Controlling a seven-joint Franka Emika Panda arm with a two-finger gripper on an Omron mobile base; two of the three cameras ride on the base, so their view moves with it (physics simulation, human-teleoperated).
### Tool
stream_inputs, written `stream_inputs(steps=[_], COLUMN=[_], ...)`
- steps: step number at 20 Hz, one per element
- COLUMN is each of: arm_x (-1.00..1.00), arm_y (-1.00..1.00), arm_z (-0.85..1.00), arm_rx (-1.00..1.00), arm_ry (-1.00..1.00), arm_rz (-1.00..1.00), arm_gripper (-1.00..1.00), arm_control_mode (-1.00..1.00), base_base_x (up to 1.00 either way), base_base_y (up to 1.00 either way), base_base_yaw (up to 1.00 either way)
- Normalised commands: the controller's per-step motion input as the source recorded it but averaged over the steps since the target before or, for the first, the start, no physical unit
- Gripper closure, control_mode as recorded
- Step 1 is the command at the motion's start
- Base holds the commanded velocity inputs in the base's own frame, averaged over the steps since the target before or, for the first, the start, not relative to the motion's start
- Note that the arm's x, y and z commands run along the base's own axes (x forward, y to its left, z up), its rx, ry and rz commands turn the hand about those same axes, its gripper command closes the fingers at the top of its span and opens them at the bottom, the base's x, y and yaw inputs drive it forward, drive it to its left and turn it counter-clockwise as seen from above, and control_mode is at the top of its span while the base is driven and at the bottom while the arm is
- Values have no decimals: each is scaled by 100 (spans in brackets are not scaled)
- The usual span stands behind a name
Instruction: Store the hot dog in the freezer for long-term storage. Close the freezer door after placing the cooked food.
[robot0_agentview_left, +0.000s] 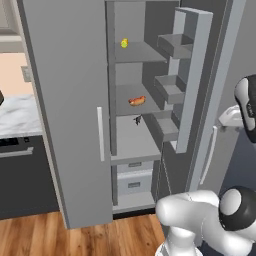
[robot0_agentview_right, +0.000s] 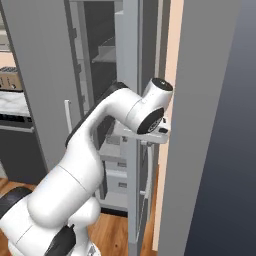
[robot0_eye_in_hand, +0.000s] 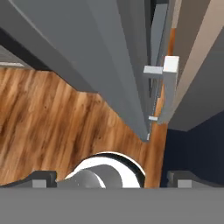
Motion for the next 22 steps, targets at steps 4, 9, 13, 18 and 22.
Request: stream_inputs(steps=[4, 9, 13, 18, 22], arm_x=[30, 24, 35, 42, 38], arm_y=[-43, -27, -8, -13, -11], arm_z=[-2, -7, -25, -52, -49], arm_rx=[14, 8, 4, 3, 0], arm_ry=[-8, -5, -5, -13, -13], arm_rz=[3, 5, 3, 2, 1], arm_gripper=[-100, -100, -100, -100, -100], arm_control_mode=[-100, -100, -100, -100, -100], base_base_x=[0, 0, 0, 0, 0], base_base_y=[0, 0, 0, 0, 0], base_base_yaw=[0, 0, 0, 0, 0])
